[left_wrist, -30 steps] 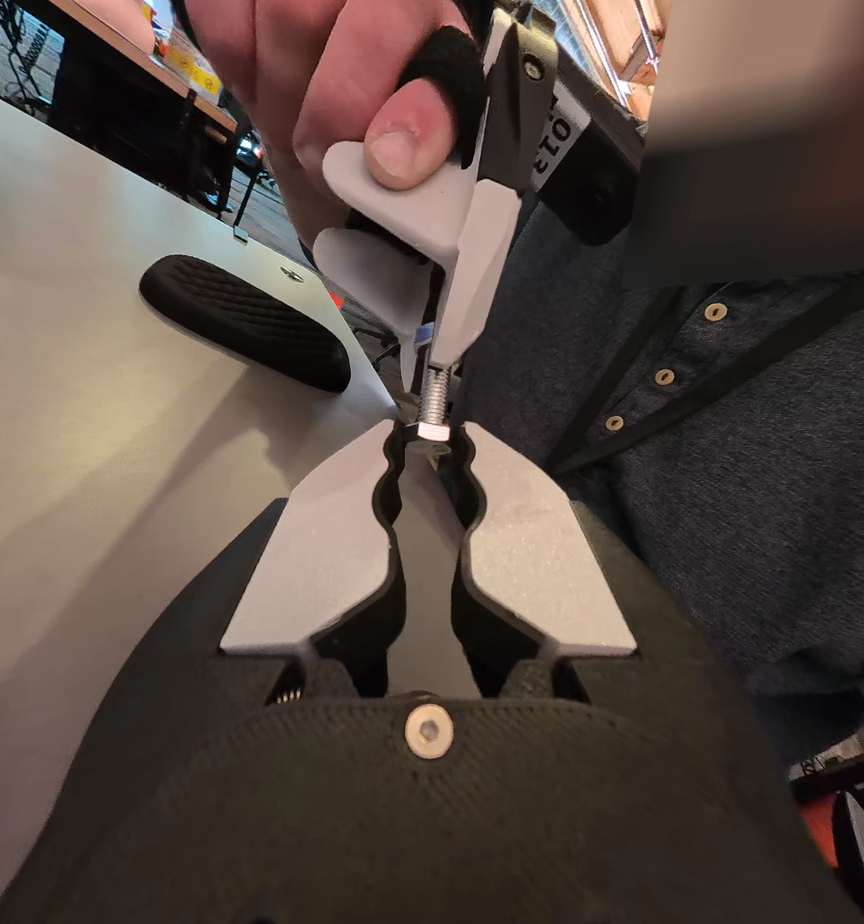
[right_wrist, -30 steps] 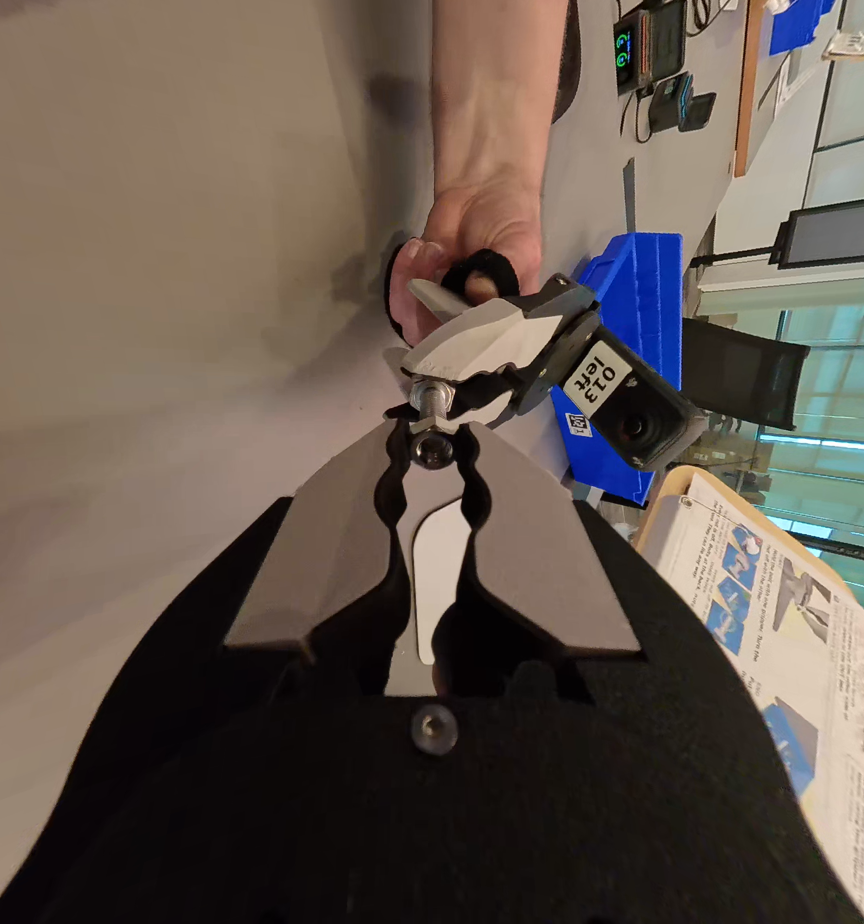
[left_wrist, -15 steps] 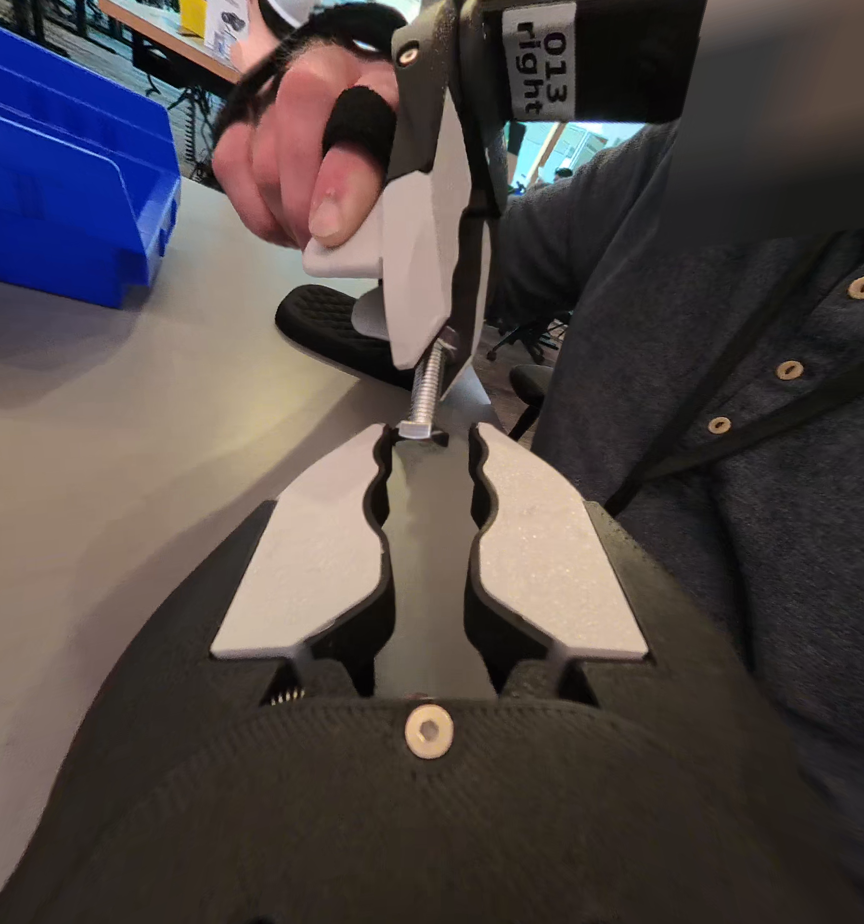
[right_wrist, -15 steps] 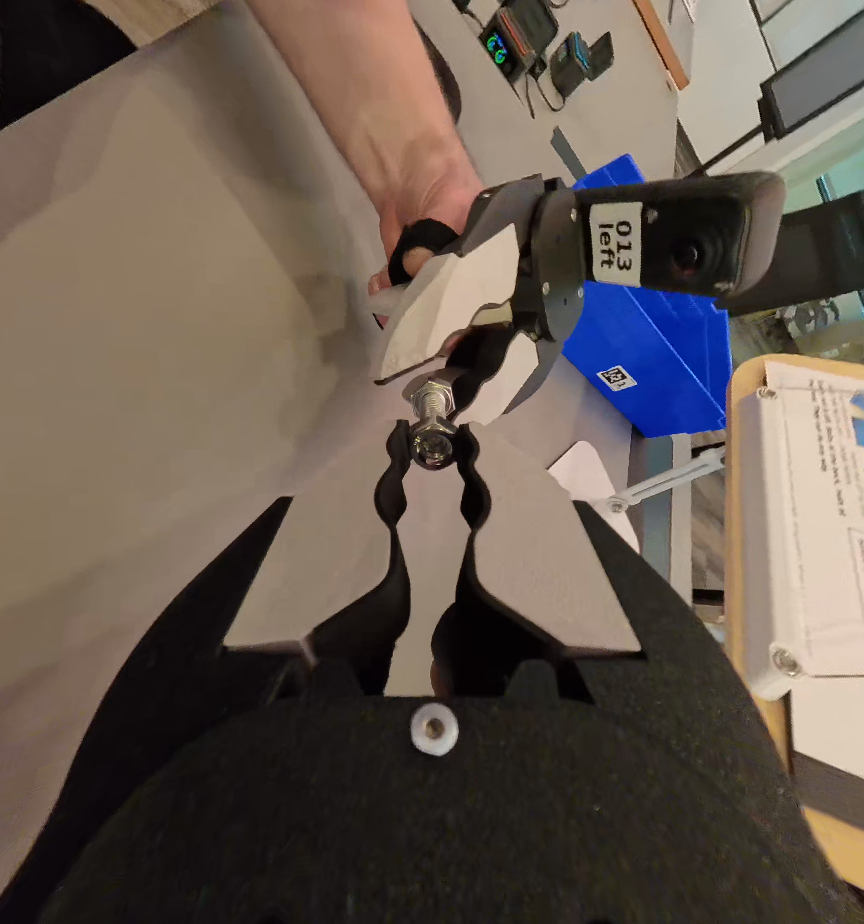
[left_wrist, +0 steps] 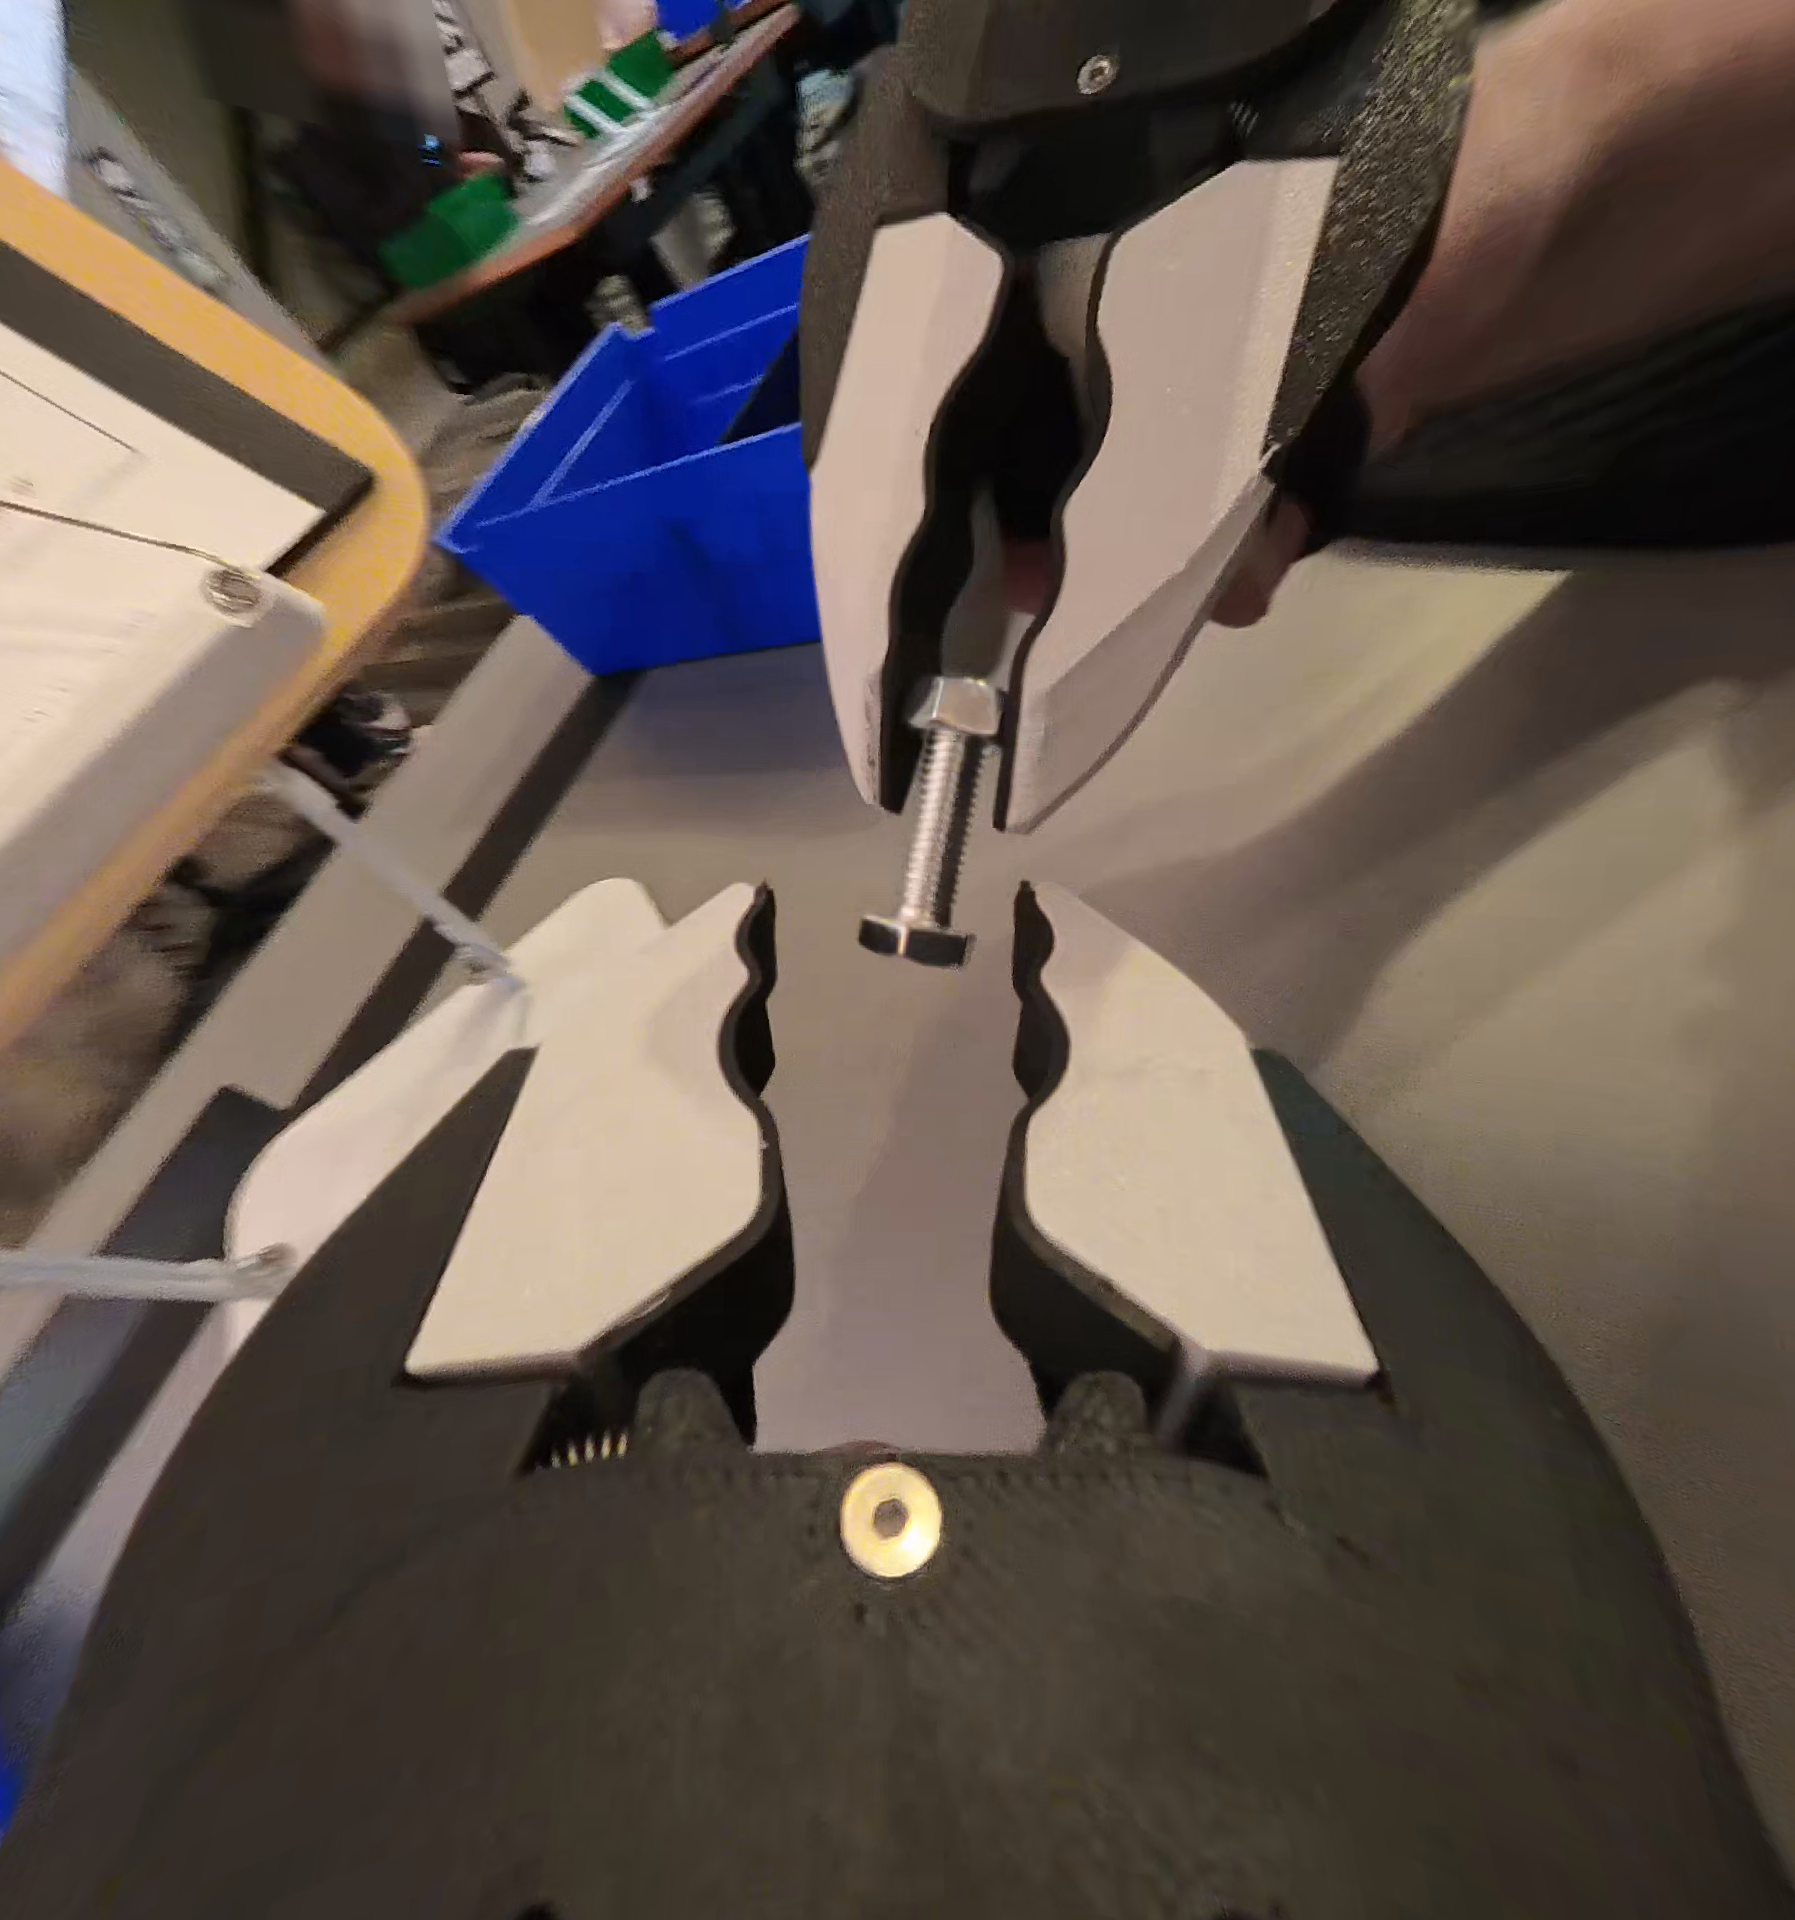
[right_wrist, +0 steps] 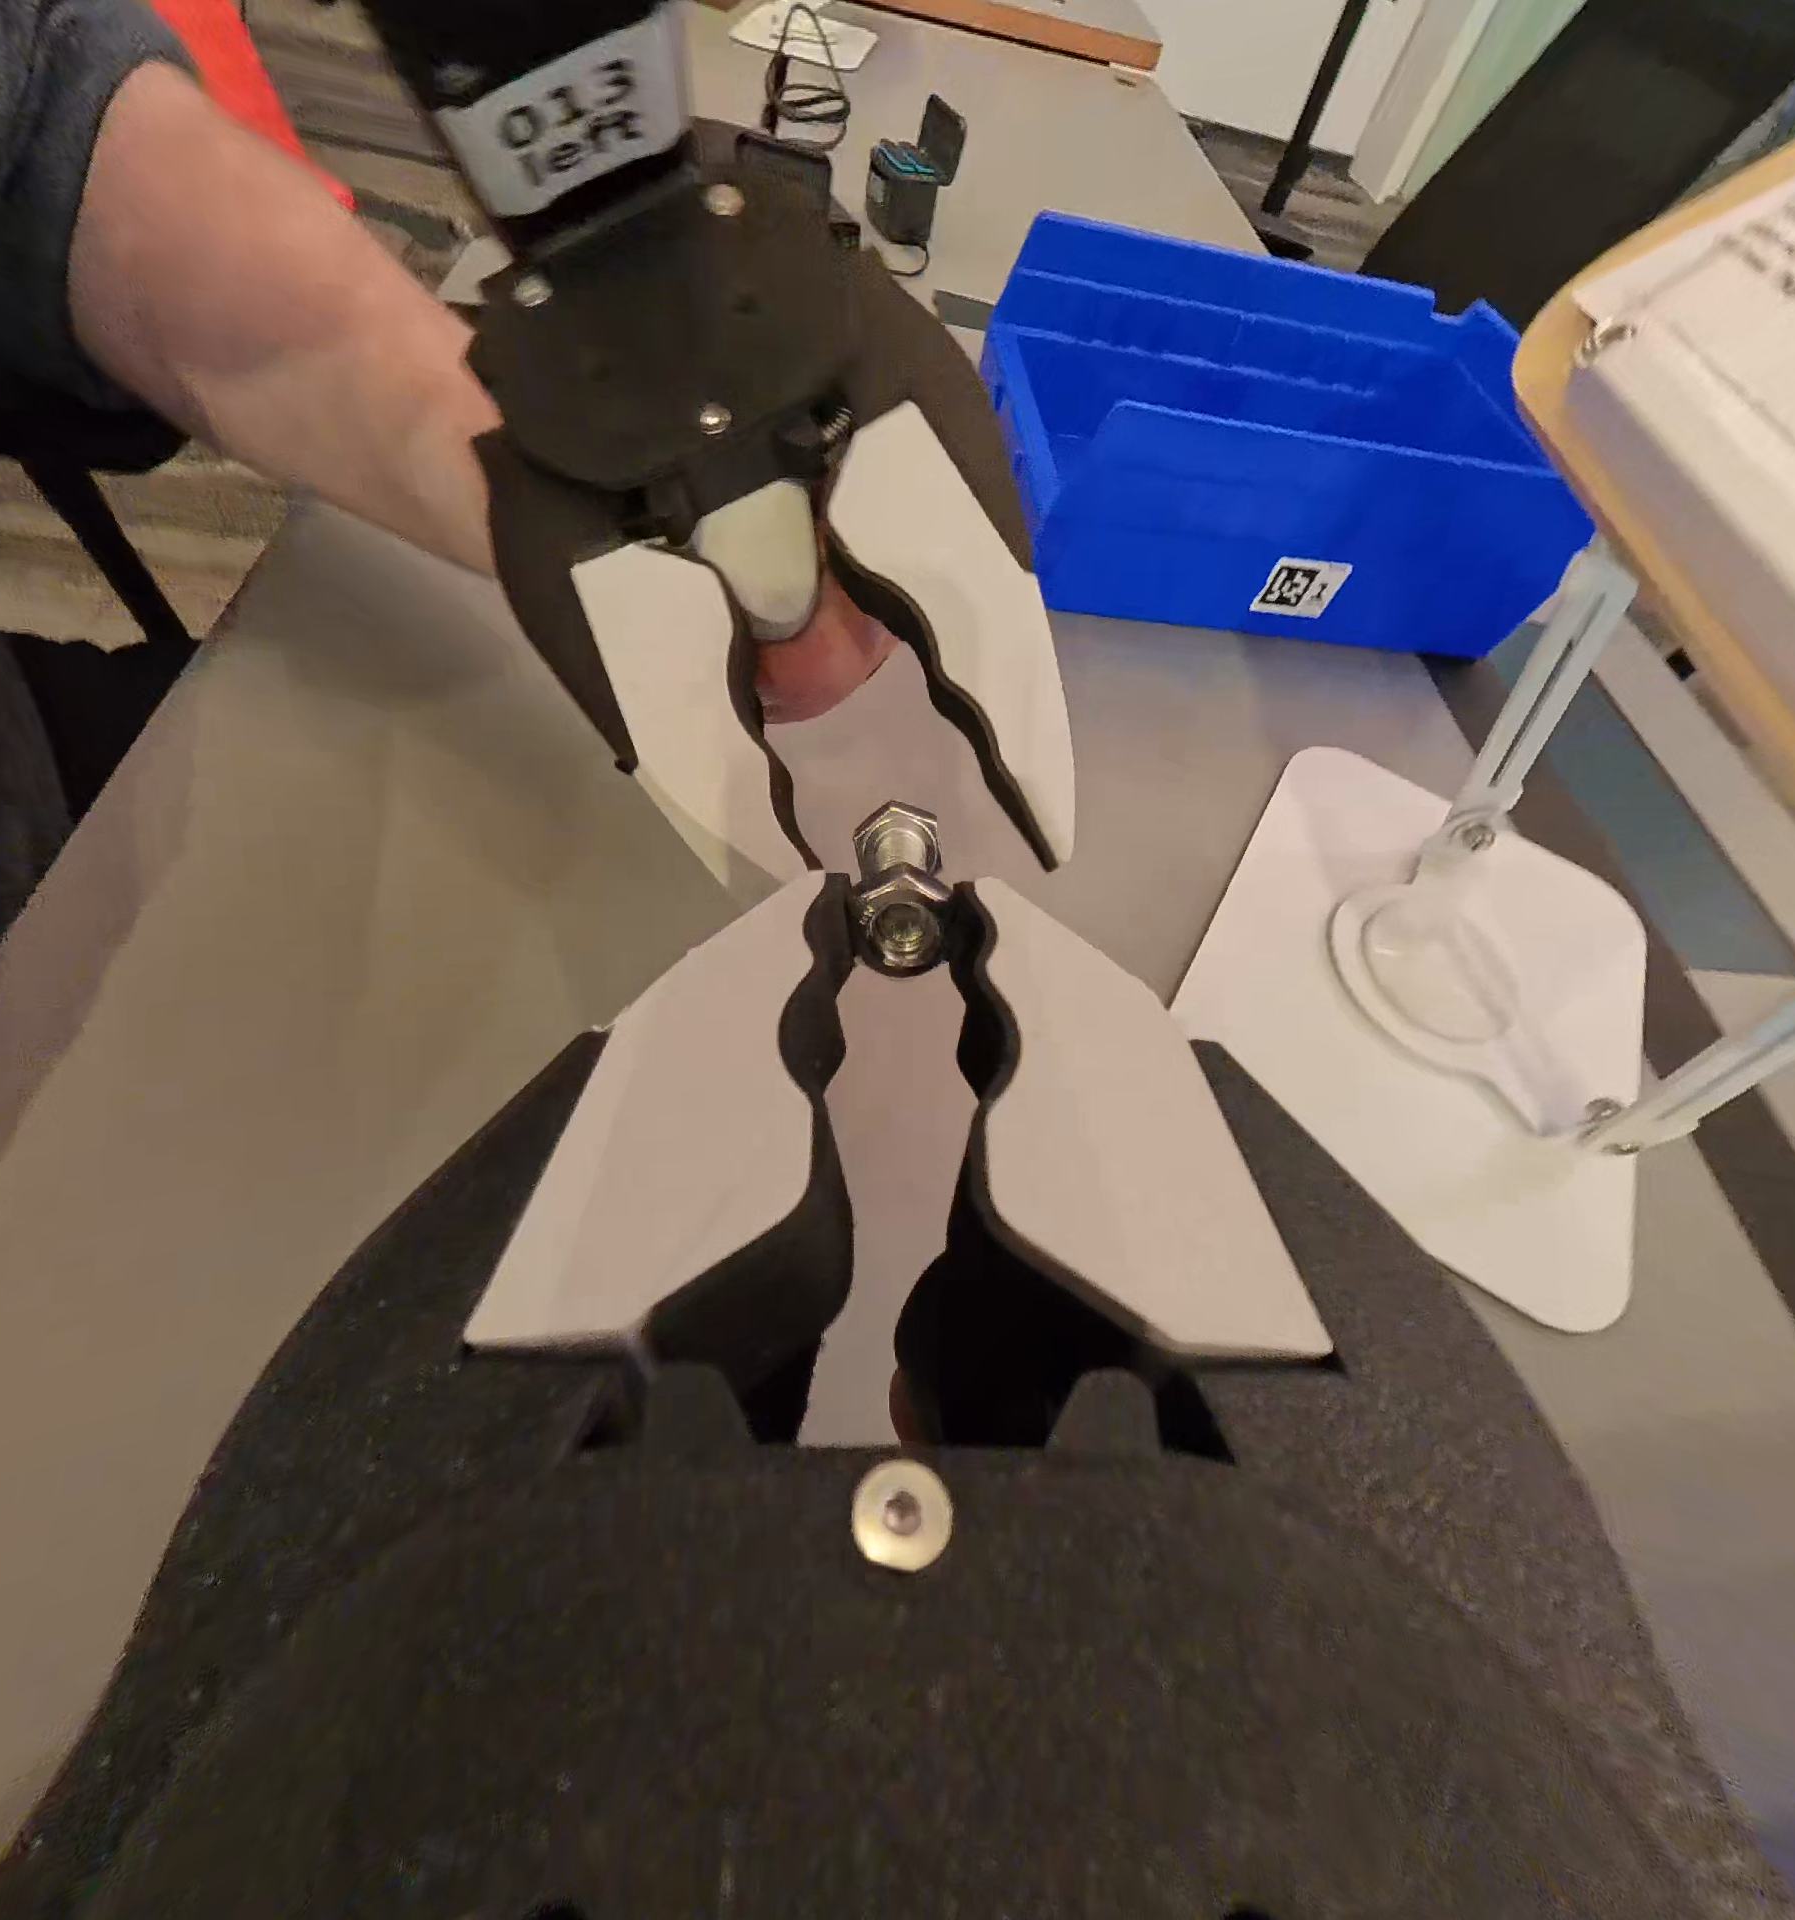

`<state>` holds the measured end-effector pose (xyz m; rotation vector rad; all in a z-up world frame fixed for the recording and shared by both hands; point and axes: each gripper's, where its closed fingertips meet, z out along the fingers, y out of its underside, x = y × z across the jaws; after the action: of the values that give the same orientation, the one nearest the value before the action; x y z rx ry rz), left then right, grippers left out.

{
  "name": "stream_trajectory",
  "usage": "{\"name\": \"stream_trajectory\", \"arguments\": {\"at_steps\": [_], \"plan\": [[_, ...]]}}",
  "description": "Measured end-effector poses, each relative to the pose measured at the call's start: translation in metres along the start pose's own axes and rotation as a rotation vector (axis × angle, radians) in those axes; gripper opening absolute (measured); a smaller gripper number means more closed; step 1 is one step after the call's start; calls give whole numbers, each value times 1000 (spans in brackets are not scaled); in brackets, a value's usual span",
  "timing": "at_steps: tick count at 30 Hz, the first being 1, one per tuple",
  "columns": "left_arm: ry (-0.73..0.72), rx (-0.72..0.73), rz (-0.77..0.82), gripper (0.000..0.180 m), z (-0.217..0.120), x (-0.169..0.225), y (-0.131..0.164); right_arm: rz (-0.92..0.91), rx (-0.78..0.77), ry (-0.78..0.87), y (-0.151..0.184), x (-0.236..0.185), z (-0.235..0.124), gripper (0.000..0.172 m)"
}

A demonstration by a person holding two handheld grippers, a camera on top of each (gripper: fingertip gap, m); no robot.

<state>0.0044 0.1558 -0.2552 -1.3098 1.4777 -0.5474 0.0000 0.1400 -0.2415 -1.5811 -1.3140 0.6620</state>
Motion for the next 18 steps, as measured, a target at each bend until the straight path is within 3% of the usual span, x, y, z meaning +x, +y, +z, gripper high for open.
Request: {"name": "stream_trajectory", "arguments": {"at_steps": [4, 10, 13, 18], "plan": [[-103, -78, 138, 30, 3, -2, 8, 96, 12, 2, 3, 0, 5, 18], [-75, -139, 167, 20, 4, 4, 12, 99, 4, 1, 6, -3, 5, 18], [129, -157, -10, 20, 3, 17, 14, -62, -27, -10, 6, -8, 5, 18], [676, -61, -508, 20, -15, 52, -1, -631, -153, -17, 2, -19, -2, 18]]}}
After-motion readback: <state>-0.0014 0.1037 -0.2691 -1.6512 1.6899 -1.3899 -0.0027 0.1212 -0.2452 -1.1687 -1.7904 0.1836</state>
